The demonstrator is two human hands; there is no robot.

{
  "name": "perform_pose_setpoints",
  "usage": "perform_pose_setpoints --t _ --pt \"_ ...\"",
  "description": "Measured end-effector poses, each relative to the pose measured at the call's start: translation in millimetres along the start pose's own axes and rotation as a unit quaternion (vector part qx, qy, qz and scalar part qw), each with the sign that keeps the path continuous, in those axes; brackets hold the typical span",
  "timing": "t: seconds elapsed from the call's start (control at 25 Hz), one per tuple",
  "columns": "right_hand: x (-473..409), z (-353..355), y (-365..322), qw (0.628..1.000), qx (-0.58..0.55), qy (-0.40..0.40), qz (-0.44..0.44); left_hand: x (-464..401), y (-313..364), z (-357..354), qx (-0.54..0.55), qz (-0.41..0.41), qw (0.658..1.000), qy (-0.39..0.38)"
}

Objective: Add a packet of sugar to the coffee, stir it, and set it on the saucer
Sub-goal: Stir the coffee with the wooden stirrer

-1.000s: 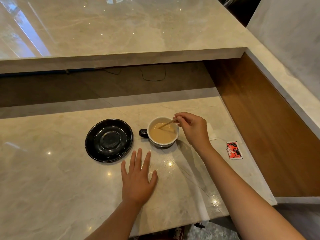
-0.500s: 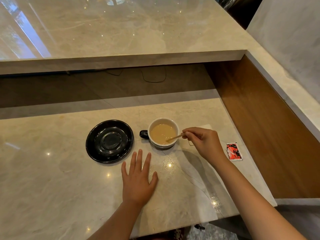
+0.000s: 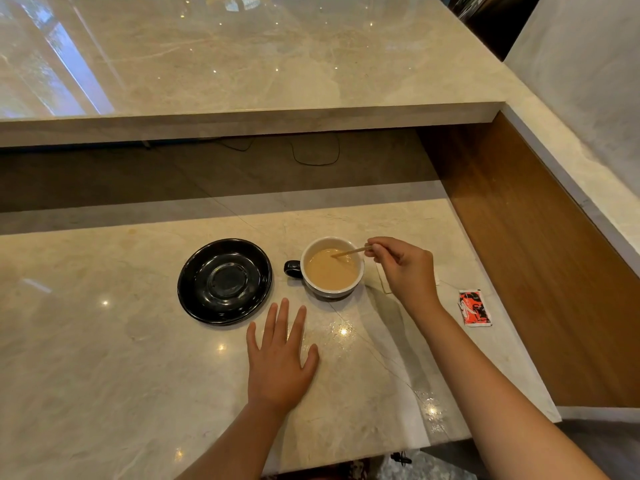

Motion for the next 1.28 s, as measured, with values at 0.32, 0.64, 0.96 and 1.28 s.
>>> perform_pose_setpoints --t 0.32,0.64,0.96,1.28 --pt "16 18 -20 0.979 0.143 -0.058 0.134 0 1 1 0.005 -0.004 1.0 0.004" --pt "36 -8 -22 0.996 0.017 -0.071 0.048 0 0 -1 -0.001 0.006 1.0 -0.01" --pt "10 -3 -22 0.997 0.061 0.013 0.04 0 0 0 0.006 0.003 1.0 -0.008" --pt "17 12 -30 0.972 0.174 -0.065 0.142 0 0 1 0.007 0.004 1.0 -0.009"
Point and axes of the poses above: each hand's wrist, its own x-axis away from the middle knuckle, its own z-axis out of the back of the hand, y = z × x, the point moved 9 cm from there along -x, towards the middle knuckle, and after that the axes turned 12 degrees about x, right-handed, at the moved point
